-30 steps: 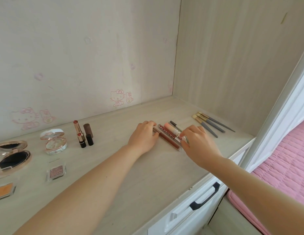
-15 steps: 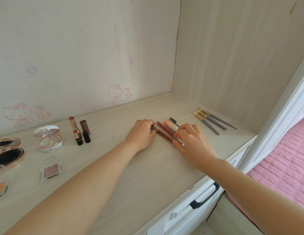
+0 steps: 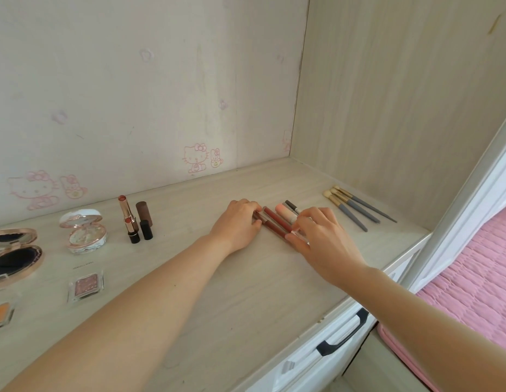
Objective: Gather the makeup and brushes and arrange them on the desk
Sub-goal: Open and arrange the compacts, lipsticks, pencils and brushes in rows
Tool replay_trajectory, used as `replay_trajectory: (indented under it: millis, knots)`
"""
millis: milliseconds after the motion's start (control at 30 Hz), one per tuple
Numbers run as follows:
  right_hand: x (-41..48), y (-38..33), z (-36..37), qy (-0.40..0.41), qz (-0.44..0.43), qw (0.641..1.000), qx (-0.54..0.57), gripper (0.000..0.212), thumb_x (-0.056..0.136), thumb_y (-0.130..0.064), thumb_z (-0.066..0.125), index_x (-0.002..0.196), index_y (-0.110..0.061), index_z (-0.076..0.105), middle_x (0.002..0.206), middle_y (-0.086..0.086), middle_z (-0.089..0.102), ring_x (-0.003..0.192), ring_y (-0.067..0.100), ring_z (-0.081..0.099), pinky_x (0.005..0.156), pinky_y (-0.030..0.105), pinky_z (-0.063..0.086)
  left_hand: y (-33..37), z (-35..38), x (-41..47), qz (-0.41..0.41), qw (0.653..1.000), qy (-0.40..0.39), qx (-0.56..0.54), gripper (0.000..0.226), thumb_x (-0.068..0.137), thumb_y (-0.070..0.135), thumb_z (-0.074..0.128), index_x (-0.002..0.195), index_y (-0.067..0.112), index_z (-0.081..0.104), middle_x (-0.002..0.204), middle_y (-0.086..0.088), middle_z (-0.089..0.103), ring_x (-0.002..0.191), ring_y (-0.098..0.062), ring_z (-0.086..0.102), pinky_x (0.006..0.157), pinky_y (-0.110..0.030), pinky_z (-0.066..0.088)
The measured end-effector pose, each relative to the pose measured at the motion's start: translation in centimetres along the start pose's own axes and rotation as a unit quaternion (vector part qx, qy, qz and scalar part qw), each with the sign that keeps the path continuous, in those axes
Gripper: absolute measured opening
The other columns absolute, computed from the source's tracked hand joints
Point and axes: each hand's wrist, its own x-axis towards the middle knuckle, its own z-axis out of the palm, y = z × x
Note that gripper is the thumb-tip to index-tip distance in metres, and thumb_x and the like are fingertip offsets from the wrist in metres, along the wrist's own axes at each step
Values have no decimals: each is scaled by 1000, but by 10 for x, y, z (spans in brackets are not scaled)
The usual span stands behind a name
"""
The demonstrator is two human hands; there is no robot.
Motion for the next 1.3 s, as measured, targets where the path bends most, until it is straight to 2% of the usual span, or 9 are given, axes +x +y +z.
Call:
replay_trajectory:
  millis: [100, 233, 433, 633, 767, 900, 1000, 1133, 1300]
  knots:
    - [8, 6, 0, -3, 57, 998, -5, 29, 98, -32, 44, 116, -16, 59, 113, 1, 57, 106, 21, 45, 86, 27, 40, 4, -1, 5, 6, 1000, 2, -15, 41, 91, 14, 50, 132, 14, 52, 133, -7, 52, 125, -26, 42, 104, -33, 36]
    - [15, 12, 3, -53, 128, 990, 5, 28, 98, -33, 41, 114, -16, 57, 106, 3, 56, 101, 22, 43, 80, 27, 37, 16, 1, 16, 18, 998, -55, -18, 53, 90, 12, 46, 142, 16, 41, 145, -8, 42, 137, -28, 28, 113, -33, 24]
    - [22, 14, 4, -72, 166, 983, 14, 28, 96, -36, 45, 109, -16, 60, 104, 4, 55, 103, 24, 41, 81, 30, 39, 25, 6, 28, 8, 994, -107, -35, 54, 89, 6, 41, 142, 18, 42, 140, -9, 48, 141, -28, 18, 114, -38, 23]
    - [27, 6, -9, -9, 193, 976, 99, 25, 96, -29, 50, 111, -11, 59, 106, 6, 59, 101, 24, 49, 79, 31, 41, 28, 4, 25, 24, 995, -30, -95, 55, 87, -1, 40, 139, 14, 46, 141, -9, 48, 137, -27, 29, 113, -30, 25]
    - [33, -8, -25, 31, 196, 960, 196, 19, 96, -24, 50, 105, -11, 60, 92, 3, 63, 80, 16, 53, 61, 24, 38, 27, -12, 11, 53, 990, 55, -116, 50, 86, 4, 55, 134, 17, 50, 128, -7, 54, 126, -23, 40, 99, -20, 28]
    - [33, -31, -43, 40, 210, 926, 310, 17, 95, -22, 48, 92, -14, 63, 77, -5, 65, 65, 9, 55, 48, 10, 38, 20, -36, -17, 75, 982, 131, -116, 31, 79, 21, 75, 106, 18, 61, 103, 0, 56, 101, -18, 51, 88, -26, 40]
    - [29, -50, -55, 26, 227, 892, 390, 16, 93, -26, 52, 92, -18, 66, 77, -3, 71, 71, 12, 65, 59, 20, 48, 15, -55, -47, 81, 976, 157, -127, 21, 76, 21, 78, 88, 17, 61, 88, 4, 57, 84, -13, 54, 79, -32, 46]
    - [18, -78, -68, -34, 245, 804, 541, 16, 89, -30, 62, 96, -16, 66, 73, -3, 72, 65, 9, 62, 64, 26, 50, 9, -74, -98, 58, 973, 170, -142, 18, 75, 24, 79, 83, 21, 62, 83, 8, 59, 78, -7, 55, 75, -30, 47]
    - [-1, -122, -71, -124, 225, 758, 599, 24, 83, -30, 70, 99, -12, 69, 84, -1, 65, 74, 9, 62, 67, 25, 52, -2, -94, -158, 6, 972, 181, -152, 25, 71, 27, 82, 81, 22, 60, 78, 9, 62, 75, -8, 57, 73, -32, 48]
